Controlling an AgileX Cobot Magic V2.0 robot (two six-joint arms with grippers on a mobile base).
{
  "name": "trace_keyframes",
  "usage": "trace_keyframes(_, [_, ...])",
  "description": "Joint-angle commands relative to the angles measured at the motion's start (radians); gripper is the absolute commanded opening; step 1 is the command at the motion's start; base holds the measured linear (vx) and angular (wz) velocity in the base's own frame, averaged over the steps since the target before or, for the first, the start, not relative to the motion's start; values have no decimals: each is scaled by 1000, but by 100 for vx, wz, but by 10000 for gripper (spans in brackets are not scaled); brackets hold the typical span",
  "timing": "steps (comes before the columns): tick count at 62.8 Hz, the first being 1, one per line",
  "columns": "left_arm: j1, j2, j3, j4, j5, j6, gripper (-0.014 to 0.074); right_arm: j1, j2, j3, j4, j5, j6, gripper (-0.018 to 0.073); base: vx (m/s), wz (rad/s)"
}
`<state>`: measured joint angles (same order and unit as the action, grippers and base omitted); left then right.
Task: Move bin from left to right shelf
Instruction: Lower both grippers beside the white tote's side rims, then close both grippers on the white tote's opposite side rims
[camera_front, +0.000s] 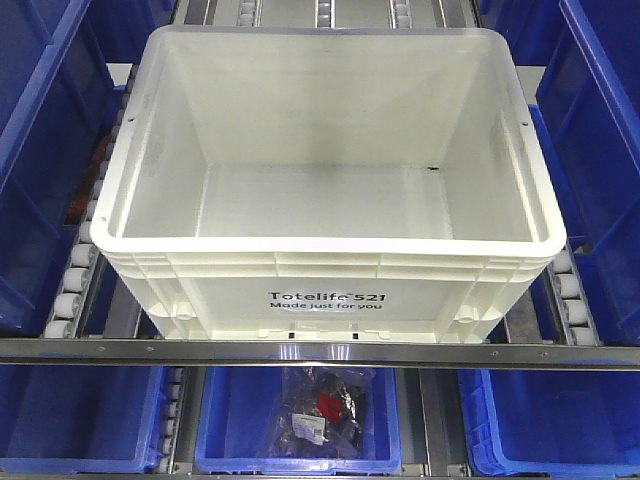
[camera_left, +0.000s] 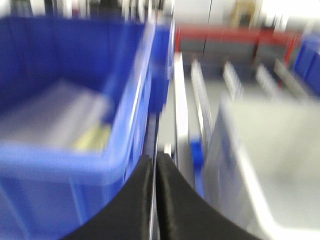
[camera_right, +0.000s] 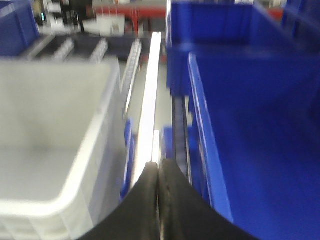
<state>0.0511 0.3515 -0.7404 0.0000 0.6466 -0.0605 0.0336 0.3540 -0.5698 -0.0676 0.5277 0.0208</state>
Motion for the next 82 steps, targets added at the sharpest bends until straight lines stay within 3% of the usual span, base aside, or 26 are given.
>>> trace_keyframes(1, [-7,48,-28,-7,26,-4,3,1,53,-33,-4,-16,-3,-9,0,0])
trace_keyframes(16, [-7,74,-28,-7,52,-4,5,1,142,-33,-9,27,-3,-3,0,0])
trace_keyframes(23, [-7,75,-28,-7,61,-4,50,1,157,-33,-1,33,-10,54,0,0])
trace_keyframes(30, [-7,75,-28,-7,64,-4,189,1,158,-33,9,36,-21,206,0,0])
trace_keyframes(42, [-7,77,-28,-7,65,-4,508,1,160,-33,48,43,-21,594,0,0])
trace_keyframes(49, [-20,95,-34,-24,80,5,613,1,160,-34,50,57,-29,717,0,0])
trace_keyframes(54, [-66,109,-34,-75,77,60,631,1,174,-52,49,100,-47,725,0,0])
trace_keyframes(60, [-155,151,-34,-167,75,187,628,9,220,-99,68,162,-81,715,0,0])
trace_keyframes(66, [-246,213,-34,-204,75,260,624,77,285,-157,102,188,-121,687,0,0])
trace_keyframes(73, [-340,298,-66,-164,93,262,615,185,385,-241,48,244,-93,650,0,0])
trace_keyframes(82, [-364,446,-188,-88,124,184,608,214,534,-372,-21,309,8,640,0,0])
